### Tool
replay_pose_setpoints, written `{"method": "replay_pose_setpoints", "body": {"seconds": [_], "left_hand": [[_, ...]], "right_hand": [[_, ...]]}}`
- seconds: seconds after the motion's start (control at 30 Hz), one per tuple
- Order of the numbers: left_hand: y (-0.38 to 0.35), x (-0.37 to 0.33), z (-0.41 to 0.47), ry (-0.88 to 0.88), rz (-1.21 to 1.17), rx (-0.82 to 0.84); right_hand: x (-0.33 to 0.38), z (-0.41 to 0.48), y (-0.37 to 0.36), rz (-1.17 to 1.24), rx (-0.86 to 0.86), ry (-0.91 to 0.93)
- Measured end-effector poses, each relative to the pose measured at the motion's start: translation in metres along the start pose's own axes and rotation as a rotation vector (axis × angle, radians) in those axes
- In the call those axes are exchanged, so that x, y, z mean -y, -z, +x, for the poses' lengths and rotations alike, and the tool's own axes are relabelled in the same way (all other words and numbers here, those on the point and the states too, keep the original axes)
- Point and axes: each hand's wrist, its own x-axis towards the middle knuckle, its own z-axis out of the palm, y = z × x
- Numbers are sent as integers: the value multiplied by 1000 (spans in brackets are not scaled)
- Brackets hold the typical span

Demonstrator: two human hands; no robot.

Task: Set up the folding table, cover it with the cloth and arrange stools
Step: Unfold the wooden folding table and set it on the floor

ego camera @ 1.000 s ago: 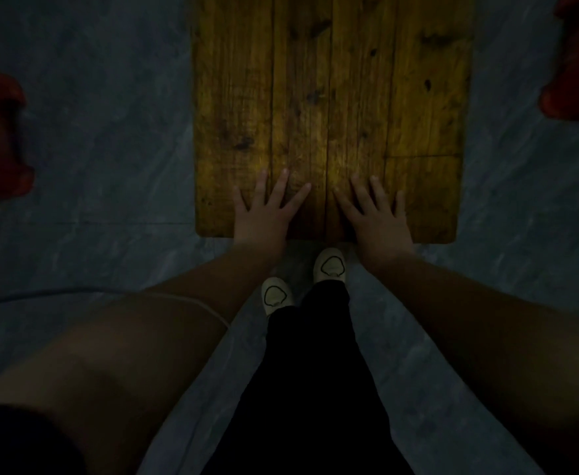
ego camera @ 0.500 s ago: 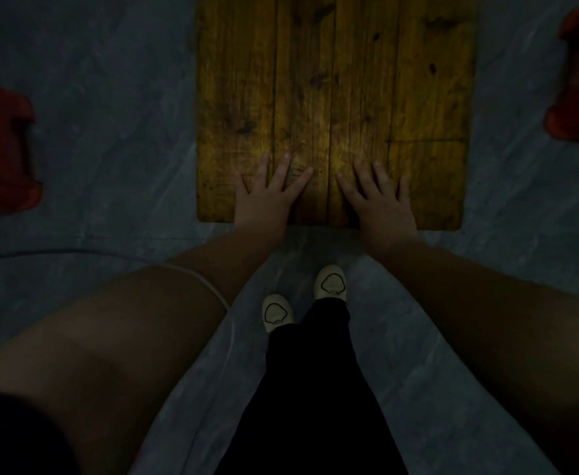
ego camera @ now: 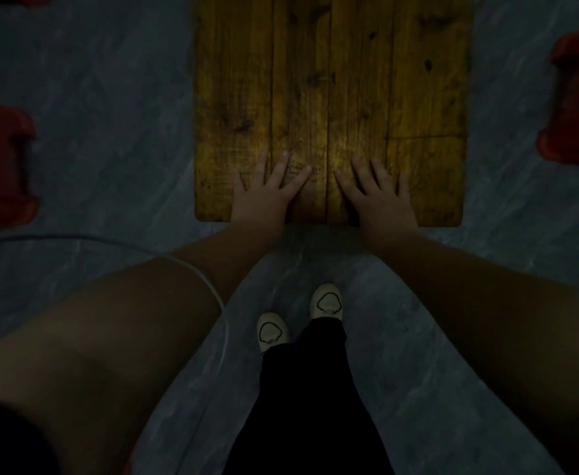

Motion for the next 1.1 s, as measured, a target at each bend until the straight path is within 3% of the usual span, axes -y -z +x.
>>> {"method": "replay_pose_setpoints", "body": {"seconds": [0.57, 1.1], "left_hand": [[29, 22, 37, -27, -19, -7], [13, 15, 32, -13, -17, -30]], "right_hand": [[-8, 41, 20, 13, -30, -13], [-6, 33, 10, 41, -17, -29]]}}
